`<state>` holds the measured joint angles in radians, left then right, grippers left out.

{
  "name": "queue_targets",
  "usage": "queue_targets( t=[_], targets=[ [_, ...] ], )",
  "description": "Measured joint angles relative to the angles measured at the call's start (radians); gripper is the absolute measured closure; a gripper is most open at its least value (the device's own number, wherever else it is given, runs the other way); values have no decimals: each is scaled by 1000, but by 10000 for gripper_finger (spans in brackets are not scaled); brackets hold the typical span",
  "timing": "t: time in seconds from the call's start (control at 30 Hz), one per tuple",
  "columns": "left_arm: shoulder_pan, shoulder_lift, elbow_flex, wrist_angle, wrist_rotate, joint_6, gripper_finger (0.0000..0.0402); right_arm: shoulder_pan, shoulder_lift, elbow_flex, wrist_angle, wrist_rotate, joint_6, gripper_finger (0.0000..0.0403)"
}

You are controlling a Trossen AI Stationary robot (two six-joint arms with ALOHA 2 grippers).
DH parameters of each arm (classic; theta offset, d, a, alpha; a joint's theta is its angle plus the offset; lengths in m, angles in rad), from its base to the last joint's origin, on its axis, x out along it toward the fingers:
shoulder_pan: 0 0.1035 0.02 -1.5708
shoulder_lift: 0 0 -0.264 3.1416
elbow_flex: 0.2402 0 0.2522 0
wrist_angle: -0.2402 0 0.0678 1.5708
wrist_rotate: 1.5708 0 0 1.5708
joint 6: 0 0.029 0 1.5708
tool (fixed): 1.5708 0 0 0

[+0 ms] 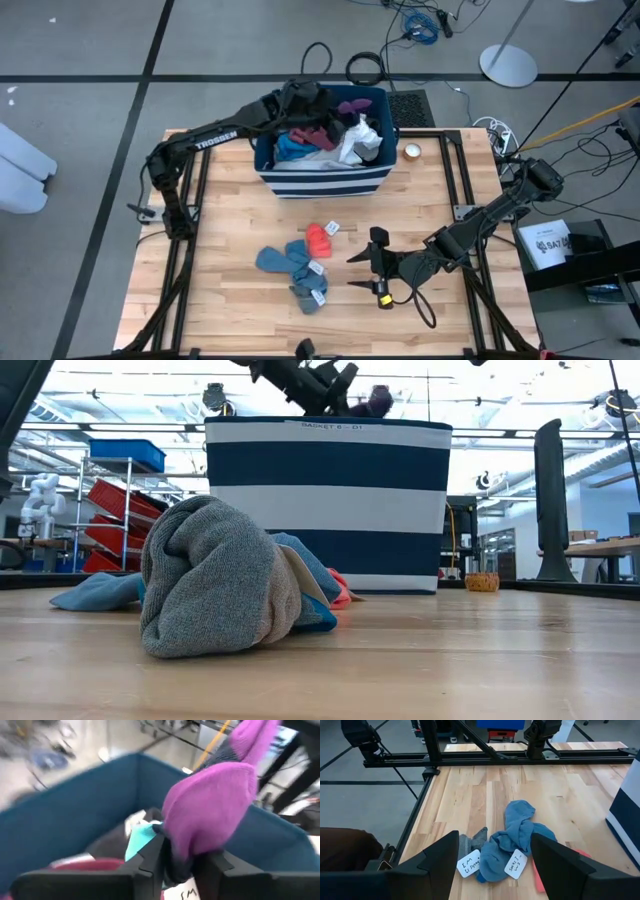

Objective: Sort clothes
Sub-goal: Put the dark blue pair of socks into the blue laundry organizer, then put the blue pair of socks into the blue laundry organizer

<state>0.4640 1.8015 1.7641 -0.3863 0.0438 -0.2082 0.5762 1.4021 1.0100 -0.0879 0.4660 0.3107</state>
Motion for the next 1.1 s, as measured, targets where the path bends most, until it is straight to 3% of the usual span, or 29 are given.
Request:
queue_targets(
  t=[0.13,0.3,0.5,0.77,1.1],
  targets=[
    [55,-2,0,-69,181,-122,279,0,0,0,0,0,0,170],
    [87,-2,0,-139,224,-186,260,0,0,0,0,1,0,170],
    [90,-2,0,-109,299,-196,258,1,0,0,0,0,0,170],
    [29,-22,26,-74,403,-95,258,2,0,0,-16,0,0,170],
    [-174,-85,27,-221,398,116,258,2,0,0,-74,0,22,170]
  ],
)
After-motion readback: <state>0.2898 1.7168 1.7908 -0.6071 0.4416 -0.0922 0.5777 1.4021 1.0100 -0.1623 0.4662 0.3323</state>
